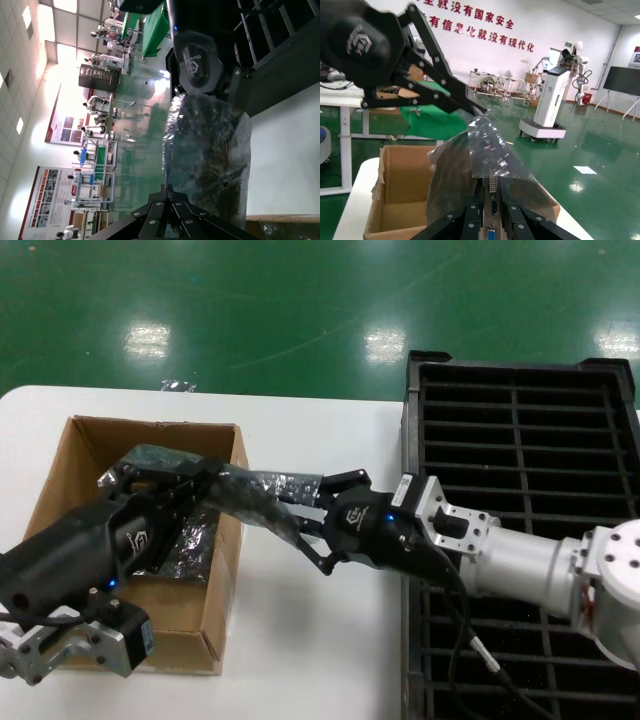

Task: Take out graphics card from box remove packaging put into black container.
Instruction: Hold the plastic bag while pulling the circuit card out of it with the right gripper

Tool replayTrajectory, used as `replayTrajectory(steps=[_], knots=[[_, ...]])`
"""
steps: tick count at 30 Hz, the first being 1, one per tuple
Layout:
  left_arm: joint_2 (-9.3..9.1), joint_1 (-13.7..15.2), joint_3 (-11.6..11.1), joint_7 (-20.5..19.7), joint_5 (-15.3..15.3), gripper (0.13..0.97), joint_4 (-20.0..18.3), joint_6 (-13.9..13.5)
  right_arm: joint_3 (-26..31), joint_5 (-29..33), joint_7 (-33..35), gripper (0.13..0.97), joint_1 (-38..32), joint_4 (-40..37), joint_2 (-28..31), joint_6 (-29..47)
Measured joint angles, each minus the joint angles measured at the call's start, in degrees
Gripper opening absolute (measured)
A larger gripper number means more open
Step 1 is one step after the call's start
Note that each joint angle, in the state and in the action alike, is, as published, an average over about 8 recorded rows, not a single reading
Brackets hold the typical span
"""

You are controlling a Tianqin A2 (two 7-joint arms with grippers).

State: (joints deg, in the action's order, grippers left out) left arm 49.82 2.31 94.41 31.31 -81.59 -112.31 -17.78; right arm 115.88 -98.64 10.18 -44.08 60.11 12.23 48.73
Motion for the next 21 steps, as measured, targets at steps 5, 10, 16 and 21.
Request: replayTrajectory(steps=[5, 10, 16, 21], knots=[[0.00, 0.00, 0.00, 0.00, 0.00, 0.139, 0.00, 0.00, 0.00, -0.33, -2.92, 0.187, 1.89, 6.18, 2.78, 1.01], [0.00, 0.00, 0.00, 0.00, 0.00, 0.139, 0.00, 0.00, -0.07, -1.13, -6.46, 0.187, 4.21, 13.38, 6.17, 2.37], [0.00, 0.00, 0.00, 0.00, 0.00, 0.139, 0.00, 0.00, -0.69, -1.82, -9.42, 0.187, 6.74, 19.59, 10.24, 3.15], [0.00, 0.00, 0.00, 0.00, 0.00, 0.139, 0.00, 0.00, -2.23, -2.43, -12.22, 0.187, 9.66, 24.72, 15.17, 3.27]])
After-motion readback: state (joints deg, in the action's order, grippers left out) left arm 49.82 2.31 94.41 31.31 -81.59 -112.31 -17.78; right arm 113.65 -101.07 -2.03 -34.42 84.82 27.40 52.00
